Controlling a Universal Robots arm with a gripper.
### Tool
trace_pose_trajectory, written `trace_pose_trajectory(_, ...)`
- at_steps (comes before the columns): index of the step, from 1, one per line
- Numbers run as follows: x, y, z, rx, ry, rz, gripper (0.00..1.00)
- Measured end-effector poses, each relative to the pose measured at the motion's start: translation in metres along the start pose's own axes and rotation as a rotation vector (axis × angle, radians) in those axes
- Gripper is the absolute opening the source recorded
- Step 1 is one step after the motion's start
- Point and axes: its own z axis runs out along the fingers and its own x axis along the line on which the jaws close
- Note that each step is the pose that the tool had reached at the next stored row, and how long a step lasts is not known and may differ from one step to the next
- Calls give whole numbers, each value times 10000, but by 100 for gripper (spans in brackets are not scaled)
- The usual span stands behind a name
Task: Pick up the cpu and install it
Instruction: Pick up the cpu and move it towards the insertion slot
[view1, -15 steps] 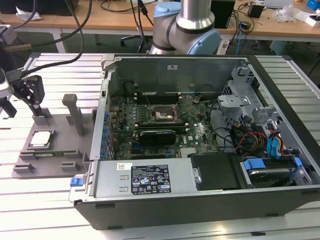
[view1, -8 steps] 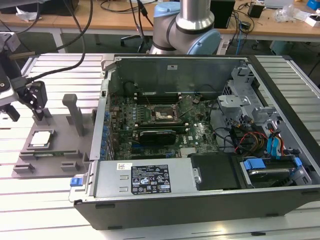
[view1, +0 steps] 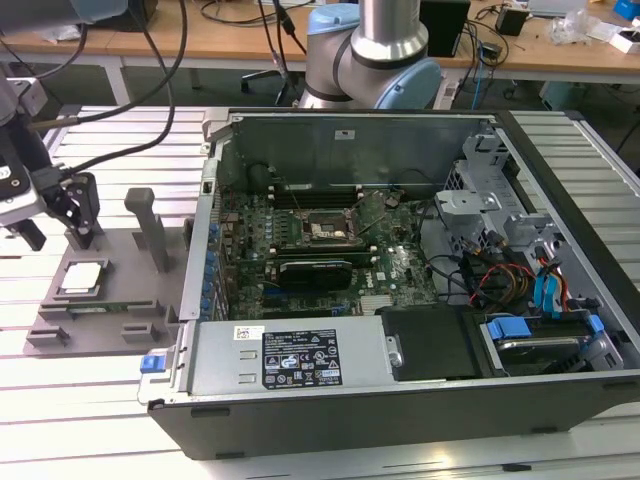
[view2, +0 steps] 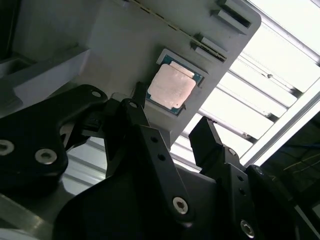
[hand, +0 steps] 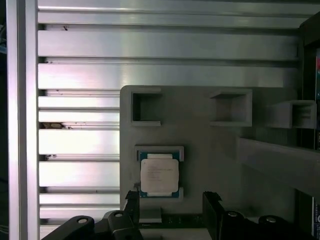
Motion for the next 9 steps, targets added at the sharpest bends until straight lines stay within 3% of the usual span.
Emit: trace_pose_trajectory(9, 1, 1, 36, 0, 1, -4, 62)
